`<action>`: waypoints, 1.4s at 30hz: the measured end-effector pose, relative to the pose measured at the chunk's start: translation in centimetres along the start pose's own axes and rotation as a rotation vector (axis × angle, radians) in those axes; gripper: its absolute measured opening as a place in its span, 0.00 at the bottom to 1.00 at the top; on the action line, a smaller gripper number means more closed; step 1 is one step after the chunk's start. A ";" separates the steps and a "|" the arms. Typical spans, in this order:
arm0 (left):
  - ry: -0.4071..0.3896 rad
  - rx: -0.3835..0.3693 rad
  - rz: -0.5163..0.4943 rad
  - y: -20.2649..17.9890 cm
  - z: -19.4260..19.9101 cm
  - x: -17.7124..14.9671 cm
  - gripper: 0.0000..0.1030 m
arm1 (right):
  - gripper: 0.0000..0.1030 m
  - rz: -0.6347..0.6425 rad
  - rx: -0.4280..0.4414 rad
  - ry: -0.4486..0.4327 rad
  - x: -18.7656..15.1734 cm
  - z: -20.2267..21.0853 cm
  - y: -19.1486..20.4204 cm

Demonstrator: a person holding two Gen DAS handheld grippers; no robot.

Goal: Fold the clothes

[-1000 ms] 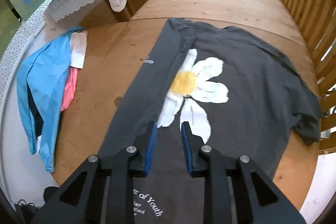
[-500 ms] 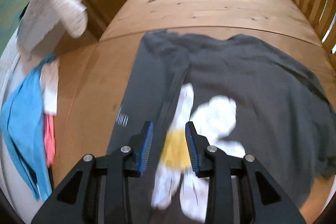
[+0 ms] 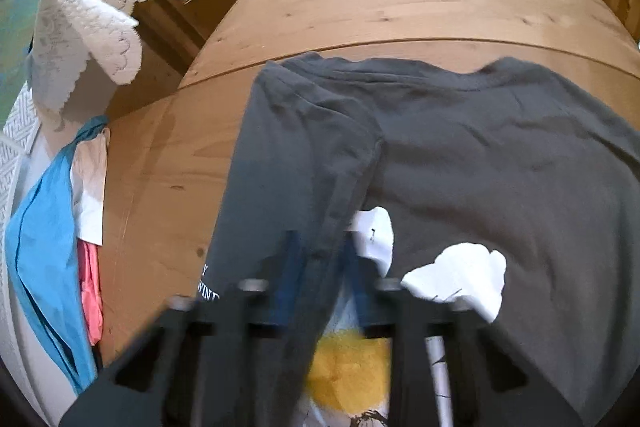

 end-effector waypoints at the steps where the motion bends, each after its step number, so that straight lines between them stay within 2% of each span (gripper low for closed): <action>1: 0.001 0.002 0.003 0.0 0.0 -0.2 0.26 | 0.06 0.014 -0.013 -0.003 0.0 0.1 0.1; 7: 0.005 0.005 0.002 0.0 0.5 -0.1 0.26 | 0.05 0.090 -0.010 -0.048 1.7 2.3 1.9; 12: 0.011 -0.016 -0.012 -0.5 0.0 0.3 0.27 | 0.05 0.135 -0.082 -0.011 1.6 0.5 1.7; 18: 0.043 -0.034 -0.045 -1.4 -1.2 0.6 0.27 | 0.06 0.104 -0.071 -0.003 0.4 -1.1 0.4; 20: 0.039 -0.034 -0.054 -1.7 -1.2 1.2 0.27 | 0.11 0.080 -0.078 0.017 0.4 -0.7 0.1; 22: 0.035 -0.028 -0.078 -2.1 -1.0 2.0 0.30 | 0.13 0.069 -0.072 0.016 0.3 0.8 0.0; 25: 0.010 0.013 -0.106 -1.6 0.9 2.6 0.30 | 0.18 0.089 -0.091 -0.014 -0.4 4.7 -0.5; 28: -0.027 0.077 -0.079 0.3 3.9 2.4 0.30 | 0.19 0.119 -0.087 -0.050 -1.8 9.5 -0.7; 30: -0.046 0.133 -0.055 2.0 5.7 1.8 0.31 | 0.19 0.175 -0.073 -0.067 -4.1 12.9 -0.3; 32: -0.045 0.179 -0.032 3.4 6.2 1.2 0.31 | 0.19 0.224 -0.052 -0.061 -8.0 16.3 0.1; 35: -0.041 0.145 -0.013 4.1 5.4 0.6 0.31 | 0.23 0.234 0.024 -0.040 -15.2 21.3 0.0; 37: -0.039 0.100 -0.045 3.1 4.1 0.6 0.31 | 0.33 0.224 0.016 -0.051 -18.7 23.4 -0.7; 40: -0.034 0.055 -0.117 1.3 1.7 0.6 0.31 | 0.34 0.215 -0.016 -0.058 -24.0 25.2 -2.2; 42: -0.023 0.037 -0.147 0.5 0.2 0.7 0.31 | 0.34 0.182 -0.034 -0.034 -26.9 24.9 -3.3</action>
Point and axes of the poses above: each gripper's, at about its wrist camera, not at the fingertips, and z roughly against the way its jaws point, y to its left, x to its top, the point moved 5 cm from there along -z, roughly the way its jaws point, and after that the axes turned 5 degrees about -y, right-handed, at the moved point
